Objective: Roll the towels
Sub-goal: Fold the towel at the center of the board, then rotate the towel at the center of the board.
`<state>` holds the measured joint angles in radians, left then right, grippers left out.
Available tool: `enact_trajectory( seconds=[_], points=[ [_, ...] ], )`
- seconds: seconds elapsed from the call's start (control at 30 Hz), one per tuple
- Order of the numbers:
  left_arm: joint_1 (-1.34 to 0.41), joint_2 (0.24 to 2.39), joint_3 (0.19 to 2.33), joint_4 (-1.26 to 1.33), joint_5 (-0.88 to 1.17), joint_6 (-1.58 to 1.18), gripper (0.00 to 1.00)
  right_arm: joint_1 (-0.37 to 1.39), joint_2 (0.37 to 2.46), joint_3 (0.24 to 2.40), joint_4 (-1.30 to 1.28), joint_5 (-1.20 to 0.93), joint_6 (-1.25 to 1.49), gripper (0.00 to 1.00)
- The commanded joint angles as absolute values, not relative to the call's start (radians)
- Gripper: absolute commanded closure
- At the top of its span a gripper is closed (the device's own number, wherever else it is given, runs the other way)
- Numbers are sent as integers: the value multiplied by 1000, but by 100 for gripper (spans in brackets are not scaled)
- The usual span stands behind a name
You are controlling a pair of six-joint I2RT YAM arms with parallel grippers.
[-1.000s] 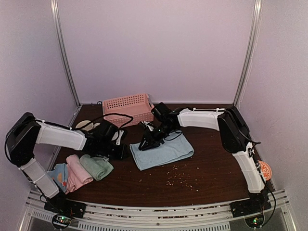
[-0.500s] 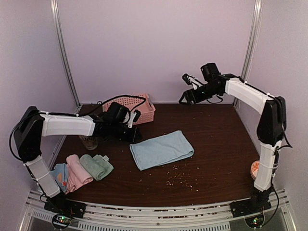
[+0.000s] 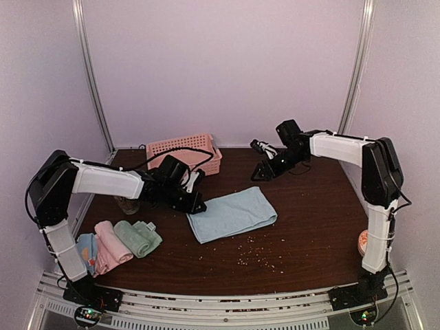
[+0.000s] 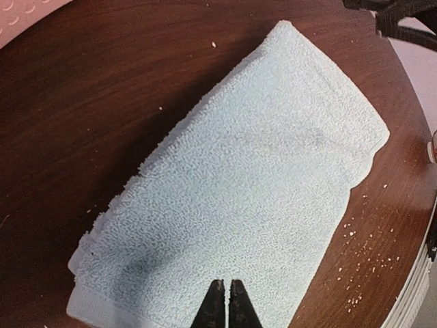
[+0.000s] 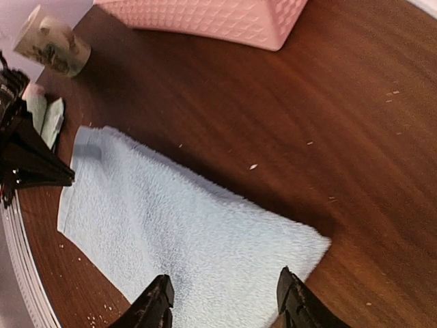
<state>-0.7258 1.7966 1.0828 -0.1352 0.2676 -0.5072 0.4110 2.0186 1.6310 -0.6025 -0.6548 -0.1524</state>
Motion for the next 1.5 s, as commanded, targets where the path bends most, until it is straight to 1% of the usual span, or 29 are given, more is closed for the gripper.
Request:
enact_trajectory(
  seconds=[0.0,0.1,0.2,0.37,0.5,0.57,0.67,0.8,1.0,1.07,1.23,1.33,1.47],
  points=[
    [-729,1883,1125,-87,288,-503,96,464,2068,1648,-671,-640,-189,49],
    [-729,1918,1150,-140,246,-475,97,464,2124,1662,-764,-564,-201,53],
    [-720,1925,1142,-169,206,-449,98,454,2124,1600,-808,-519,-235,56],
    [-691,1938,1141,-194,178,-425,99,420,2031,1445,-790,-455,-235,57],
    [-676,1977,1190,-214,160,-397,100,411,1952,1324,-782,-444,-244,57],
    [-675,1992,1231,-232,157,-380,100,426,1919,1275,-808,-431,-262,57],
    [-675,1994,1279,-249,150,-360,100,451,1867,1231,-913,-471,-336,58],
    [-678,1962,1301,-247,197,-321,99,472,1780,1220,-985,-444,-395,59],
    [-702,1902,1272,-201,287,-289,99,472,1729,1315,-1037,-457,-448,59],
    [-720,1899,1260,-182,322,-283,100,472,1737,1310,-1018,-493,-454,62],
    [-746,1930,1229,-152,345,-302,100,480,1809,1256,-945,-563,-458,74],
    [-745,1942,1195,-135,330,-317,100,491,1839,1210,-927,-545,-477,79],
    [-746,1946,1166,-144,301,-325,100,526,1827,1152,-918,-450,-493,81]
  ],
)
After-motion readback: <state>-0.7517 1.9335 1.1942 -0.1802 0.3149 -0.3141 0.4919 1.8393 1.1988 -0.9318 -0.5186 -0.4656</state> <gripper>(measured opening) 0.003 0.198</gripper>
